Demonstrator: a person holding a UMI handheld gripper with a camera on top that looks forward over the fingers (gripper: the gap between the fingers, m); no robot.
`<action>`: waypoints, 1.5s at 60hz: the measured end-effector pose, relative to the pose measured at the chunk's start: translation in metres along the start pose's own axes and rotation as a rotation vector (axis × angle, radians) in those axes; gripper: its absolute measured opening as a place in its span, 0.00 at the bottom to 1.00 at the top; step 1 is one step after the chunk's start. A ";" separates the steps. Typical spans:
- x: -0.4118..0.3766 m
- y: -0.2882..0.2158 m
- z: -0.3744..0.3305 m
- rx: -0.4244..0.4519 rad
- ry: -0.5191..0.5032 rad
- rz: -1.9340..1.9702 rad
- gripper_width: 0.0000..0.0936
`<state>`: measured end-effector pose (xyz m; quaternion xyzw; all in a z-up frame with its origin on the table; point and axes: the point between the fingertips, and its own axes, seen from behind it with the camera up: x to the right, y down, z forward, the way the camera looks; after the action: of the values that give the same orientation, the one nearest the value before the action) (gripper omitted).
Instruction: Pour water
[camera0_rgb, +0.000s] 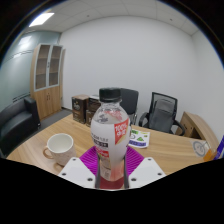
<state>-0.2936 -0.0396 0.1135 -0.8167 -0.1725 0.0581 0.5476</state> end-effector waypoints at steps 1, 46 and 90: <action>0.001 0.005 0.000 0.002 -0.002 0.011 0.34; 0.012 0.045 -0.056 -0.160 0.123 0.109 0.92; -0.067 0.007 -0.242 -0.242 0.327 0.180 0.91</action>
<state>-0.2863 -0.2767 0.1957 -0.8872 -0.0138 -0.0477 0.4587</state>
